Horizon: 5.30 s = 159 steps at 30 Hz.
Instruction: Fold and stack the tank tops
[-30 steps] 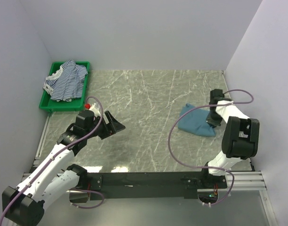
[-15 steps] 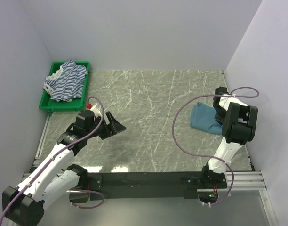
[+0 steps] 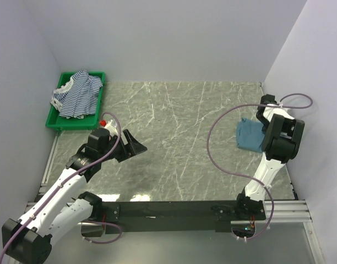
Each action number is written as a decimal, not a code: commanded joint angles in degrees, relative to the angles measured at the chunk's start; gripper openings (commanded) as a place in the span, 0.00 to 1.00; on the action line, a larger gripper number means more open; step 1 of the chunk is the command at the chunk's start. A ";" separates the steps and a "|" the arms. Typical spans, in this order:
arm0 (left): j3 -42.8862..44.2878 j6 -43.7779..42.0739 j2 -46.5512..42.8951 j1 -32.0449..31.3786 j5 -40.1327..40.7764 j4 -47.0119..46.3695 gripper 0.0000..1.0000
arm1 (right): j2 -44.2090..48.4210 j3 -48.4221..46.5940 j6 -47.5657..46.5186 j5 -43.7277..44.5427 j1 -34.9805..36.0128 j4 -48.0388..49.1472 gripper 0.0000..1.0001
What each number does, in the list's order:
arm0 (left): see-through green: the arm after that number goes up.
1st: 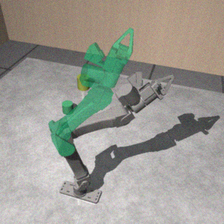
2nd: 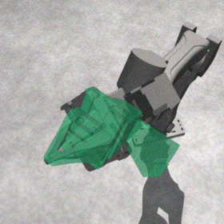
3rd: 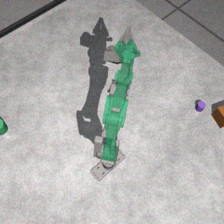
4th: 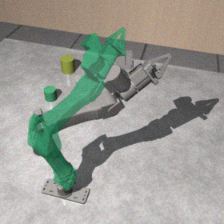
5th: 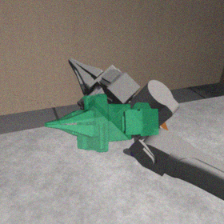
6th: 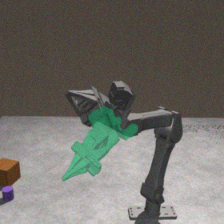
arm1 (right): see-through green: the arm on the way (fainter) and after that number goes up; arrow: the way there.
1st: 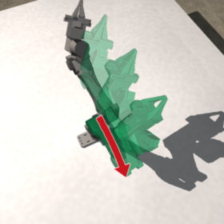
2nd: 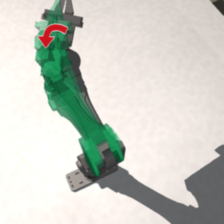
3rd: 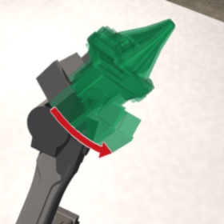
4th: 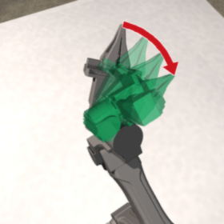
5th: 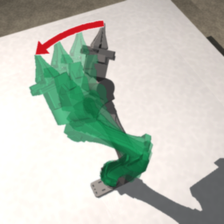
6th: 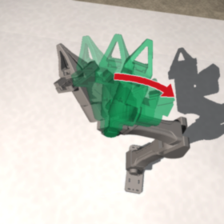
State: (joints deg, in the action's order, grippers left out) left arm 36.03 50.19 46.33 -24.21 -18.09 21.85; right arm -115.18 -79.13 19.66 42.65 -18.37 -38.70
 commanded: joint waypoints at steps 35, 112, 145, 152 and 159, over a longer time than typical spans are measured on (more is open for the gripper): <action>44.71 2.37 36.18 21.73 42.77 10.32 0.88 | 38.19 20.51 9.17 -32.88 50.26 16.10 0.82; 17.44 18.42 28.83 -14.10 36.28 -23.60 0.01 | 54.36 31.13 12.59 -33.15 48.34 16.99 0.83; 10.81 6.41 35.49 -10.86 30.30 -4.18 0.55 | 38.63 46.70 27.71 -30.52 58.27 26.57 0.55; 10.03 5.71 36.29 -10.51 29.69 -5.84 0.48 | 40.54 47.23 26.31 -31.49 53.89 25.69 0.01; 9.41 1.50 32.96 -10.51 24.16 -10.24 0.50 | 48.46 47.76 19.81 -32.29 43.51 22.01 0.00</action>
State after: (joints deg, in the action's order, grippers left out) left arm 45.80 55.75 82.13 -34.89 10.02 16.01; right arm -69.23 -31.05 43.16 9.47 26.83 -14.68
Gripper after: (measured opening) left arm 0.486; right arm 0.009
